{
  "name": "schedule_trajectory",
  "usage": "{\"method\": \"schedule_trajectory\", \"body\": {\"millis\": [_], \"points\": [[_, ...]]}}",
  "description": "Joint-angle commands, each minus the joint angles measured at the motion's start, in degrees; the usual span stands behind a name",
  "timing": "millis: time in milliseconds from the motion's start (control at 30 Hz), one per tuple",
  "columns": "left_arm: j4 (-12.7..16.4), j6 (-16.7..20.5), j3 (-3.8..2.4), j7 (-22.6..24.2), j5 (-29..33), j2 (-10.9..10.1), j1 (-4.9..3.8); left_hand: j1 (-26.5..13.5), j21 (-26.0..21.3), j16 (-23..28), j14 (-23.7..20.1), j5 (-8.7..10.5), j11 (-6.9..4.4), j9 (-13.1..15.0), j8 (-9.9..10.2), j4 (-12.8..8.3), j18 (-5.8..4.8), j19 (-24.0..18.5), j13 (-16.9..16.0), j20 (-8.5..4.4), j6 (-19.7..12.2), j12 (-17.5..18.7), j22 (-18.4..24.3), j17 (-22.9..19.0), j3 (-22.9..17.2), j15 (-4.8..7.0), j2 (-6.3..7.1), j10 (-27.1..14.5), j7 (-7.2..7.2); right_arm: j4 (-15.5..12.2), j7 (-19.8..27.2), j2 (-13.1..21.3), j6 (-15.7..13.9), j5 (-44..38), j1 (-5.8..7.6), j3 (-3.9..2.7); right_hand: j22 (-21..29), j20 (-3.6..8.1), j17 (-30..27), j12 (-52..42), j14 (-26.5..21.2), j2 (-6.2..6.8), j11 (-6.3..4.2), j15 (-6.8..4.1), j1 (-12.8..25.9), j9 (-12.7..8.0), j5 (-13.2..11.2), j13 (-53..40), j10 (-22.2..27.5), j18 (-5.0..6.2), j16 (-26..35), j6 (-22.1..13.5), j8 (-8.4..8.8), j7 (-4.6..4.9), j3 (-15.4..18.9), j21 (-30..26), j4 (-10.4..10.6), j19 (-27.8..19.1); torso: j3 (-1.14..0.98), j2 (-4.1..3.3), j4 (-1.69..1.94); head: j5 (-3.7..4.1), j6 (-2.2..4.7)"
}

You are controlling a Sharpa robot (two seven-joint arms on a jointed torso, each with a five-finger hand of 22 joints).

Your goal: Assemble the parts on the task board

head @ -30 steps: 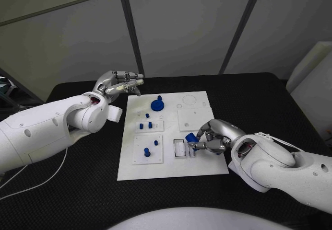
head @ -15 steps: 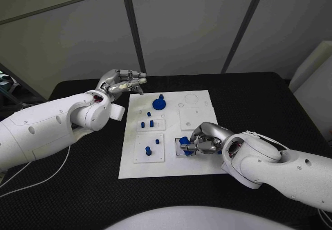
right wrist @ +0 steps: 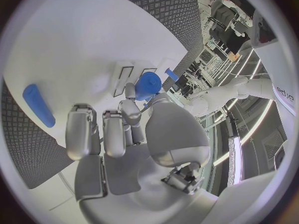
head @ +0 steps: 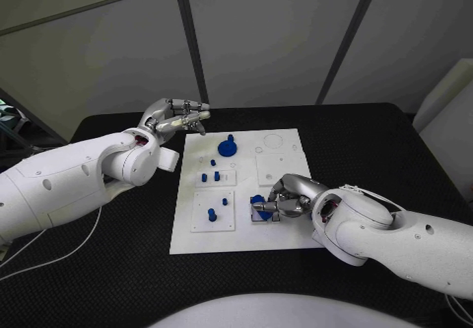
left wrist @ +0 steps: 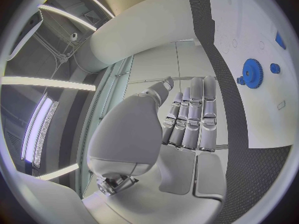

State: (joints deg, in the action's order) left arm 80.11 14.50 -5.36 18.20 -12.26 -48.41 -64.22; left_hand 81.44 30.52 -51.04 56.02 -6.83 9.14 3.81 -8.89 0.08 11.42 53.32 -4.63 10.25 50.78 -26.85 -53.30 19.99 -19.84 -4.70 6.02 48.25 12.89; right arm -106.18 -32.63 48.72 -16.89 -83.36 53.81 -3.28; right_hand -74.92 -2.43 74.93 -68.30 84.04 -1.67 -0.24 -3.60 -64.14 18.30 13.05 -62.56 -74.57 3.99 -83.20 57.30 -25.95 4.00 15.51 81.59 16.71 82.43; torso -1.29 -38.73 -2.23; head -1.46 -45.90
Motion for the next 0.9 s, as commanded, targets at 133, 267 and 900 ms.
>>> {"method": "schedule_trajectory", "body": {"millis": [133,267,900], "points": [[0.06,-0.61,-0.04,0.03,0.16,-0.04,-0.08,-0.47,-0.32,-0.03,-0.39,0.23,0.07,0.07,-0.35,0.1,-1.1,-0.31,-0.09,0.04,-0.52,-0.5,0.13,-0.11,0.34,-0.09,-0.08,-0.47,0.02,0.15,-0.27,-0.34,-0.6,-1.35,0.05,0.0,-1.02,-0.21,1.55,1.39,3.42,1.39,0.22,-0.16,5.63,1.13,-7.53,0.98,1.14,-0.75,0.51,-1.18,-0.52,0.2,0.48,-0.7,0.21,-0.7,0.01,-0.01,0.01,-0.04,0.06],[0.08,-0.56,-0.04,0.03,0.16,-0.14,-0.08,-0.5,-0.35,-0.05,-0.41,0.23,0.07,0.07,-0.38,0.12,-1.09,-0.32,-0.1,0.06,-0.54,-0.56,0.15,-0.12,0.37,-0.09,-0.11,-0.52,0.02,0.0,-0.17,-0.4,-0.85,-1.53,0.05,0.0,-0.73,-0.31,1.41,2.06,3.39,3.48,0.33,-0.08,9.65,1.9,-9.68,1.29,1.47,-0.68,0.69,-1.65,-0.69,0.27,-1.62,-0.98,0.24,-0.87,0.01,0.03,0.03,-0.07,0.1],[0.17,-0.47,-0.03,0.08,0.16,-0.35,-0.07,-0.5,-0.35,-0.05,-0.41,0.23,0.07,0.07,-0.38,0.12,-1.09,-0.32,-0.1,0.06,-0.54,-0.56,0.15,-0.12,0.37,-0.09,-0.11,-0.52,0.02,-2.68,2.95,2.75,-2.62,-3.01,0.02,0.05,-1.17,-0.06,2.0,1.42,3.56,2.45,-0.01,-0.37,-6.2,4.26,-1.77,-0.73,0.25,-0.76,0.55,-1.84,-1.48,-0.06,-6.01,-0.9,-4.19,-0.58,-0.09,0.02,-0.08,0.14,0.31]]}}
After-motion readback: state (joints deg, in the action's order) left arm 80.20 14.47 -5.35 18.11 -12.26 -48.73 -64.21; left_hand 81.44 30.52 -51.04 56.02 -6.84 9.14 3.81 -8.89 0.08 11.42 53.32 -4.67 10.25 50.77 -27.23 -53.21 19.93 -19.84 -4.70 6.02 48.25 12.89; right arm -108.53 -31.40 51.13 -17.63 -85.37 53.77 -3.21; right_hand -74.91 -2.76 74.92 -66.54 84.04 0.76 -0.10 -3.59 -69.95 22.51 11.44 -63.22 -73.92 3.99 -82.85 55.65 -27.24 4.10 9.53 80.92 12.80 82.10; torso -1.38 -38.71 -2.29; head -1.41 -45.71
